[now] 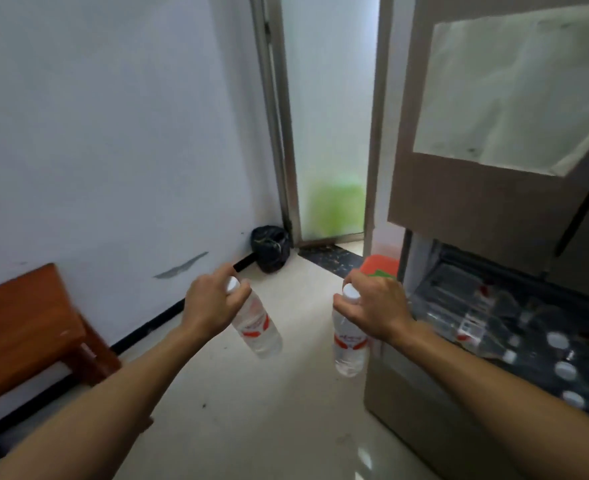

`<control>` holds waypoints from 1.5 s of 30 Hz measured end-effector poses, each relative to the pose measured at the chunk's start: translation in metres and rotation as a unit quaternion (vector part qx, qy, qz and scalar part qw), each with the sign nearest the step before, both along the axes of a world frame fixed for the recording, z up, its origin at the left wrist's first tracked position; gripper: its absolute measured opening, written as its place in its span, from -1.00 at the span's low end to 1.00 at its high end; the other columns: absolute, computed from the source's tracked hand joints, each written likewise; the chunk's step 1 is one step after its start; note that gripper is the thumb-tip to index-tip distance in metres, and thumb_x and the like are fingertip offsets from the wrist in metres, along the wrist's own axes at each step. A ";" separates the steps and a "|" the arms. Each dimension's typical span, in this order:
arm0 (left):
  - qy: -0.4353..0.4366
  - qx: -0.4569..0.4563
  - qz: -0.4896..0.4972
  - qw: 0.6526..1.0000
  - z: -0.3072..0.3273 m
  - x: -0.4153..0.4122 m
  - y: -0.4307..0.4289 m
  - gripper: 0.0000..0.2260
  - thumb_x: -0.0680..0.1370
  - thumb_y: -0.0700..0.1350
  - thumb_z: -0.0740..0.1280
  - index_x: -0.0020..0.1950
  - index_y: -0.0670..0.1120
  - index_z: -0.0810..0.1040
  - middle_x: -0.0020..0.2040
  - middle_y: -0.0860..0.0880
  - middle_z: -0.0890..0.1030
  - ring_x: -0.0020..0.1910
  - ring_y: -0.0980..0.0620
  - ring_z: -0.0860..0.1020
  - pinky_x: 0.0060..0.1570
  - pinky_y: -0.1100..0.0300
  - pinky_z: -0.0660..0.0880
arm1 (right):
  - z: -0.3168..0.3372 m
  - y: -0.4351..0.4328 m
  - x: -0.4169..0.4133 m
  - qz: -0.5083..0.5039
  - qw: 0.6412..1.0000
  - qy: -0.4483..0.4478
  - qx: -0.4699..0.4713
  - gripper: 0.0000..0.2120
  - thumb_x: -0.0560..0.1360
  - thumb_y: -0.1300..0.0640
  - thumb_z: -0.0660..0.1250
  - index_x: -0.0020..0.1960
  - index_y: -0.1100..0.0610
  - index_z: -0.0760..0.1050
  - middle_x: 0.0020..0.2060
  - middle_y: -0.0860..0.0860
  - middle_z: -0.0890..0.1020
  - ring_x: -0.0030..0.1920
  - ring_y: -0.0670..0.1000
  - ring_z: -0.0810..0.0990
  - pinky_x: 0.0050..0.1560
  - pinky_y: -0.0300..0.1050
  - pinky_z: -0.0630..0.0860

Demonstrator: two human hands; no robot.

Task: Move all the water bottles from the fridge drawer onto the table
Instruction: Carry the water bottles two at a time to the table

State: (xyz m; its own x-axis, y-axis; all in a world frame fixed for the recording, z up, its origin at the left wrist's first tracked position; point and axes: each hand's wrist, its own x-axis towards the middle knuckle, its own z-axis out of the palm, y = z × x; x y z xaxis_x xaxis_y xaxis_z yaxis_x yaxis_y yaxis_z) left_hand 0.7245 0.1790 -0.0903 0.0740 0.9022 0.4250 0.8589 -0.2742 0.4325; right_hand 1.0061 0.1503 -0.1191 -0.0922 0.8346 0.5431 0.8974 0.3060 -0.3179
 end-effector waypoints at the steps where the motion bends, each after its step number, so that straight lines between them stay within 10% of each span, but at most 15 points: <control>1: 0.009 -0.001 0.025 1.000 -0.002 -0.033 -0.009 -0.80 0.49 0.00 0.35 -0.18 -0.12 0.48 -0.30 -0.10 0.57 -0.35 -0.10 0.52 -0.36 0.05 0.50 | -0.004 0.004 -0.028 0.025 1.000 -0.004 -0.006 -0.72 0.39 -0.13 0.30 -0.15 0.10 0.52 -0.43 0.07 0.58 -0.45 0.07 0.49 -0.44 -0.20 0.30; 10: 0.064 -0.053 0.189 0.978 -0.023 -0.317 -0.104 -0.80 0.50 0.04 0.33 -0.17 -0.07 0.46 -0.30 -0.09 0.57 -0.33 -0.12 0.54 -0.35 0.07 0.50 | -0.042 0.018 -0.318 0.188 0.979 -0.031 -0.065 -0.68 0.42 -0.23 0.25 -0.10 0.03 0.46 -0.31 0.00 0.62 -0.39 -0.01 0.52 -0.34 -0.14 0.52; 21: 0.074 -0.112 0.338 0.932 -0.049 -0.558 -0.166 -0.80 0.49 0.09 0.32 -0.21 0.02 0.38 -0.39 0.07 0.47 -0.42 0.07 0.44 -0.49 0.20 0.24 | -0.053 0.032 -0.606 0.346 0.933 -0.058 -0.075 -0.70 0.39 -0.31 0.14 -0.19 -0.08 0.33 -0.45 -0.14 0.45 -0.50 -0.18 0.41 -0.48 -0.32 0.31; 28: 0.021 -0.162 0.400 0.902 -0.075 -0.677 -0.155 -0.79 0.51 0.10 0.31 -0.18 0.00 0.40 -0.33 0.02 0.54 -0.34 0.03 0.52 -0.33 0.07 0.49 | -0.070 0.083 -0.762 0.428 0.896 -0.081 -0.089 -0.70 0.44 -0.25 0.19 -0.19 -0.02 0.39 -0.39 -0.10 0.53 -0.43 -0.13 0.50 -0.40 -0.19 0.50; 45: -0.008 -0.164 0.502 0.849 -0.090 -1.003 -0.146 -0.81 0.52 0.08 0.35 -0.19 0.07 0.38 -0.39 0.10 0.50 -0.43 0.18 0.49 -0.45 0.39 0.27 | -0.091 0.138 -1.129 0.506 0.850 -0.111 -0.090 -0.72 0.50 -0.25 0.19 -0.15 -0.05 0.34 -0.45 -0.13 0.40 -0.52 -0.17 0.33 -0.54 -0.33 0.22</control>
State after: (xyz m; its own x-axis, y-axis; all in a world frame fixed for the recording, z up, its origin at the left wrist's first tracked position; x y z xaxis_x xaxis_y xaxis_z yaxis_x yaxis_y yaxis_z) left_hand -0.2788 0.0333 -0.1800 -0.8057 0.5772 0.1329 0.5820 0.7299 0.3585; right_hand -0.1229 0.2880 -0.2101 -0.8969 0.3337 0.2902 0.2466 0.9221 -0.2983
